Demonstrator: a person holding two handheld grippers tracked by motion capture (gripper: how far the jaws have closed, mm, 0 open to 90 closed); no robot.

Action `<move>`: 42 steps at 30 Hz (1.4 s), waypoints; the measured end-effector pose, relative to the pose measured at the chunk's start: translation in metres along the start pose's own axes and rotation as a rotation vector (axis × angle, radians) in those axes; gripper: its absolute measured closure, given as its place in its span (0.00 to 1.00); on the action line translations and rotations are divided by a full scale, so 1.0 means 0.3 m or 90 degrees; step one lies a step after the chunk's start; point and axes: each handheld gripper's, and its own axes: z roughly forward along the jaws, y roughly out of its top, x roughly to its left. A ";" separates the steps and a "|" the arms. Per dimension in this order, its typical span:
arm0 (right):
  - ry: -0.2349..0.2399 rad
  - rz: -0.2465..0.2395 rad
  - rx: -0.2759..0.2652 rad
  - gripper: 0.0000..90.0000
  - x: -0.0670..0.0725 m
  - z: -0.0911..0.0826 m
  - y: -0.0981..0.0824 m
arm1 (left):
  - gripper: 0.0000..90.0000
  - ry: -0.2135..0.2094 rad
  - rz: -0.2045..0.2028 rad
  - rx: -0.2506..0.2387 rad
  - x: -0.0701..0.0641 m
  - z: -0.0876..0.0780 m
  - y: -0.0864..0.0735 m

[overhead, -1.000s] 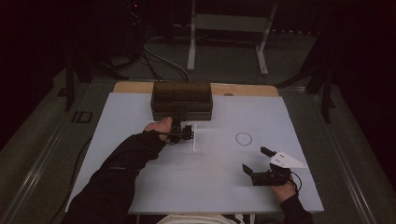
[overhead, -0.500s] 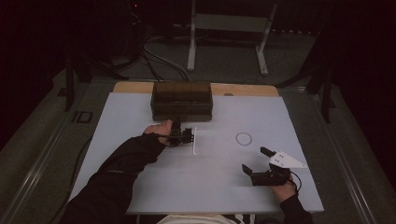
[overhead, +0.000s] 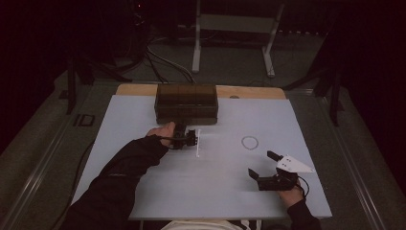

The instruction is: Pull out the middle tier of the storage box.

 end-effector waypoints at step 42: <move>-0.001 0.000 0.002 0.00 0.000 0.004 -0.001 | 0.03 -0.329 -0.199 -0.110 0.221 -0.023 -0.253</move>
